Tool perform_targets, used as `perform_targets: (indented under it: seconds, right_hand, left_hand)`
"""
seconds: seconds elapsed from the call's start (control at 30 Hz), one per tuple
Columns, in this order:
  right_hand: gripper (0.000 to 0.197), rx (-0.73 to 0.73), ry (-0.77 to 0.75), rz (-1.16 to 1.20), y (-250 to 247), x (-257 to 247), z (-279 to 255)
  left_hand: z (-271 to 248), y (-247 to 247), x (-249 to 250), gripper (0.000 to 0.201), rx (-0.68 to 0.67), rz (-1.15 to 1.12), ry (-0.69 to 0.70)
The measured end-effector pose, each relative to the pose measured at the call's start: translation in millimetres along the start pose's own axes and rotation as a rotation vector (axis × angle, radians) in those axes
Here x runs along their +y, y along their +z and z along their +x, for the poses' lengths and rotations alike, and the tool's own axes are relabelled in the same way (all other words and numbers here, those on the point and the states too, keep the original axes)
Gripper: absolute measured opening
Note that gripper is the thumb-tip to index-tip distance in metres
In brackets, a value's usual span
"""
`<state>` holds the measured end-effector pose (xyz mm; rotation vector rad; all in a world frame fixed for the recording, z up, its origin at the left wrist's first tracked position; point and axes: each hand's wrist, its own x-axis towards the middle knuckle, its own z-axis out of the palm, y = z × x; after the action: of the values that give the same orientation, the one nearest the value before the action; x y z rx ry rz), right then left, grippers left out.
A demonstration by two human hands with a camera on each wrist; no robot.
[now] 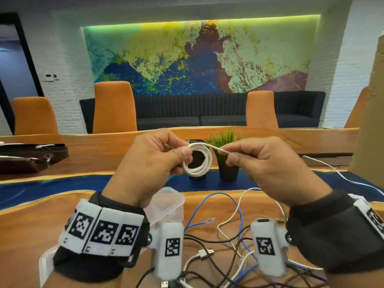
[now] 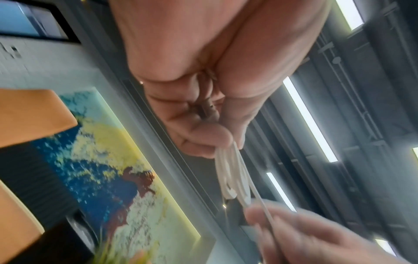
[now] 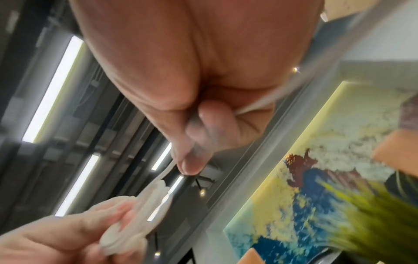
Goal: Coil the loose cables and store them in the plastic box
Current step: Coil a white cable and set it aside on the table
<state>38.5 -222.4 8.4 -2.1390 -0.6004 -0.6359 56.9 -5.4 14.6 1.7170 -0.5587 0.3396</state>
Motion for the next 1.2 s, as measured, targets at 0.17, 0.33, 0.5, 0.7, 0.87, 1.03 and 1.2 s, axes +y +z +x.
perform_targets:
  seconds: [0.17, 0.33, 0.5, 0.7, 0.87, 1.03, 1.2]
  right_hand:
    - [0.017, 0.13, 0.142, -0.296, -1.9, 24.1, 1.7]
    - [0.019, 0.053, 0.242, -0.49, 6.1, 25.5, 0.9]
    - [0.018, 0.275, 0.367, 0.347, 6.9, 13.3, 5.4]
    - [0.018, 0.301, 0.408, 1.008, 5.7, -4.4, 6.0]
    - [0.017, 0.256, 0.411, 1.182, 4.1, -6.2, 6.5]
    - [0.024, 0.085, 0.426, 1.168, 25.9, -12.6, 3.9]
    - [0.031, 0.025, 0.568, 1.176, 33.9, -12.0, 2.2]
  left_hand:
    - [4.1, -22.6, -2.0, 0.004, 0.091, -0.145, -0.059]
    - [3.2, -14.6, -1.0, 0.002, 0.025, -0.307, -0.084]
    - [-0.1, -4.1, 0.0, 0.012, -0.11, -0.388, -0.061]
    - [-2.7, 3.3, 1.8, 0.011, -0.192, -0.444, -0.051]
    - [-1.5, 1.8, -0.6, 0.007, -0.17, -0.479, -0.038]
    - [-0.9, 10.3, -2.3, 0.01, -0.121, -0.444, 0.032]
    - [-1.6, 12.0, -3.4, 0.012, -0.041, -0.134, 0.206]
